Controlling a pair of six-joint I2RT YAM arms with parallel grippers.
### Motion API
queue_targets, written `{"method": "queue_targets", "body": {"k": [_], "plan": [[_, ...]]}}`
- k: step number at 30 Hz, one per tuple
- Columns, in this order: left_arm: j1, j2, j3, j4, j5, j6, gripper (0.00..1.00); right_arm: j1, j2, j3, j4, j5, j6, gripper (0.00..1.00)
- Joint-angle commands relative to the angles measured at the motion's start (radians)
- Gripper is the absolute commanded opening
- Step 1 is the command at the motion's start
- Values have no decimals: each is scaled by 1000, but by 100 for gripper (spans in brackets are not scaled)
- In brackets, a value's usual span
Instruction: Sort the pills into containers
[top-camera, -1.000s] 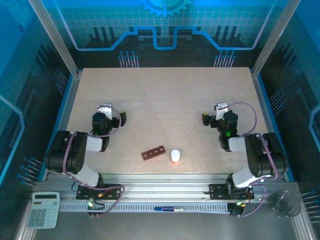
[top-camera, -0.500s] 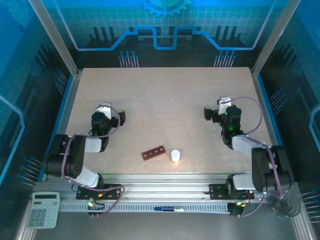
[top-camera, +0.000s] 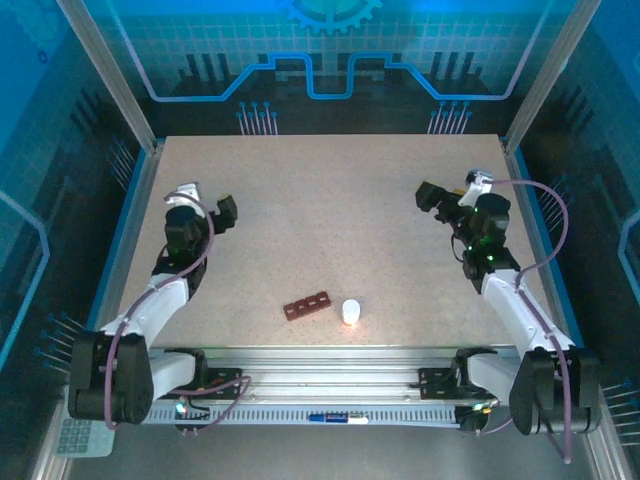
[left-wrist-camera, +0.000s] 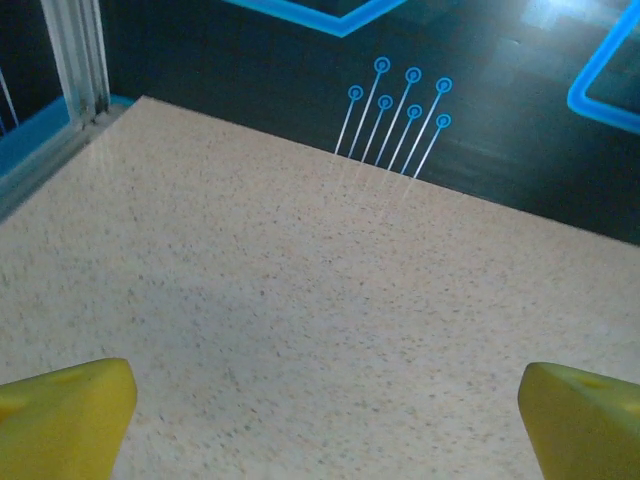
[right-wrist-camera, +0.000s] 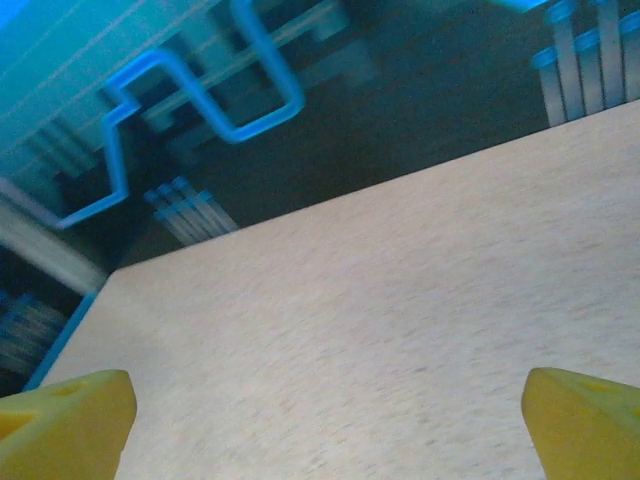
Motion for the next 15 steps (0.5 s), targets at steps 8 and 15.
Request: {"method": "queue_targets", "body": {"k": [8,15], "plan": [[-49,-20,79,-335,117,-348,99,505,141,242,-571,100,-246,91],[-51,-22,112,-363,132,-342,99,849,346,345,-719,412,-515,100]]}}
